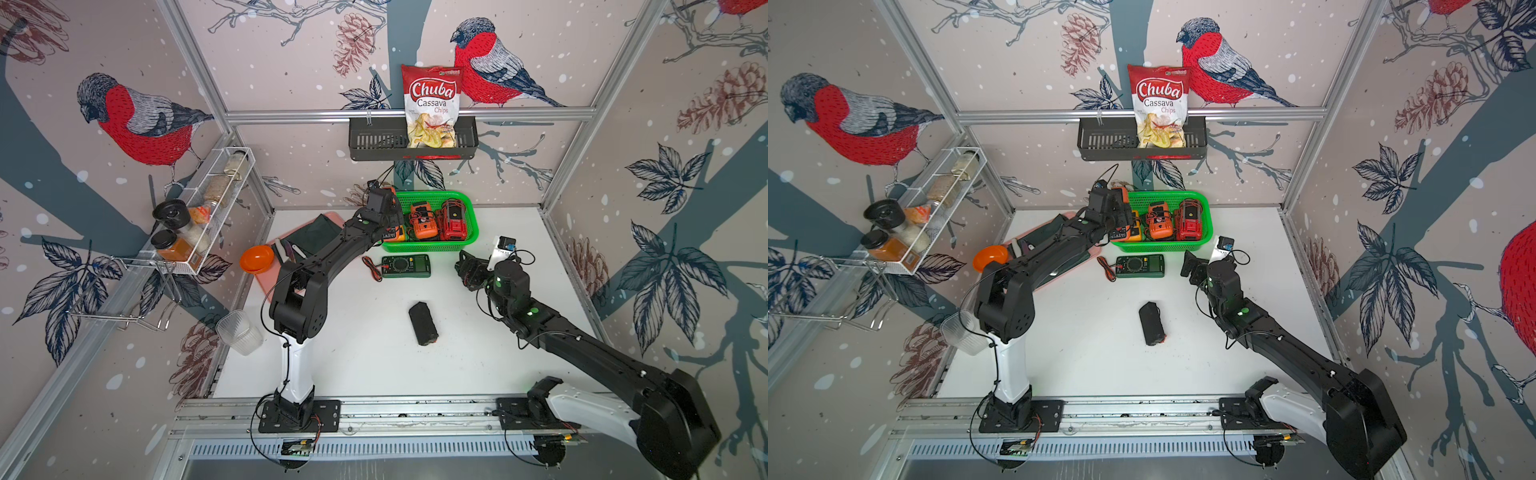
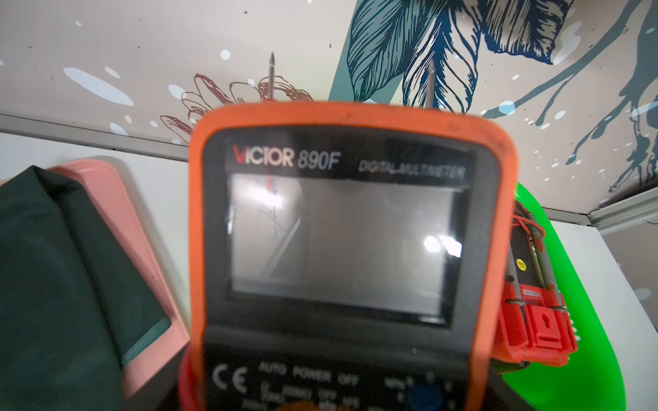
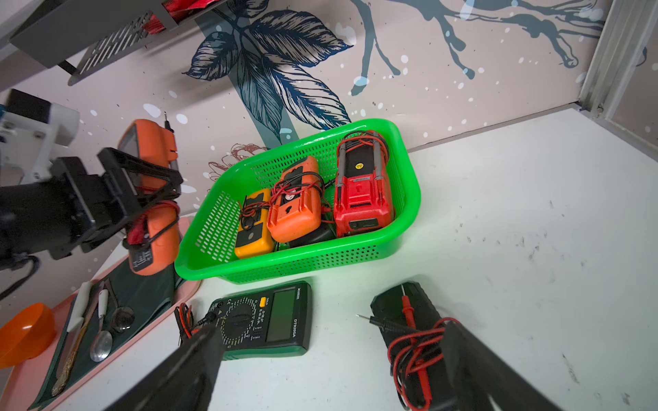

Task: Put the multimeter into the basket
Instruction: Place the multimeter in the basket.

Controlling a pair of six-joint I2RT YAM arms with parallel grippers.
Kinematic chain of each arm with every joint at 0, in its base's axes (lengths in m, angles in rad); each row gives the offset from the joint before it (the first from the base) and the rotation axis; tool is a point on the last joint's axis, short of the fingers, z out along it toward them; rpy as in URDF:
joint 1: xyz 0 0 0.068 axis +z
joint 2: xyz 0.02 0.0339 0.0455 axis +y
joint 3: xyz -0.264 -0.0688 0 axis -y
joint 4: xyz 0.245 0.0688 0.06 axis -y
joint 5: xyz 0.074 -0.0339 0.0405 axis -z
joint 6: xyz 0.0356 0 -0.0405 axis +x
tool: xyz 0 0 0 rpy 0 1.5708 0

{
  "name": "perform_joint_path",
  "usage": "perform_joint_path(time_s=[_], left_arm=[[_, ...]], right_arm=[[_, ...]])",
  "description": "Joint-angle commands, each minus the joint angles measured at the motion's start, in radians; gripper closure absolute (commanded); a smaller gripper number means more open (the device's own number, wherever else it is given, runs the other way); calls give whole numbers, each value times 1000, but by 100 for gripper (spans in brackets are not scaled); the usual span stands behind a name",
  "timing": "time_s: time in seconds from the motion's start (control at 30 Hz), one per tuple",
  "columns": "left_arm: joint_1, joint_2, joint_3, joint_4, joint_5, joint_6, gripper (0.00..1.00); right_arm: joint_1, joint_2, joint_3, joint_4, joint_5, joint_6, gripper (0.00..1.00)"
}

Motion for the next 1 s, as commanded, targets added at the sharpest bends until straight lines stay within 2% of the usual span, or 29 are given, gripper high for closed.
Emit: perform_joint_path(time_s=[0.0,0.3,0.5,0.97], left_arm=[[-1,59,75,45,-8,16,98],[-3,269,314,-41,-15,28,98],[-4,384,460,-166,-26,23,98],[-29,437,469,-310,-78,28,98]], right_arm=[[10,-11,1,21,30,7,0],[36,-15,-9,20,40,9,0],[43,12,-9,15,38,19,0],[52,74,48,-48,80,39,0]])
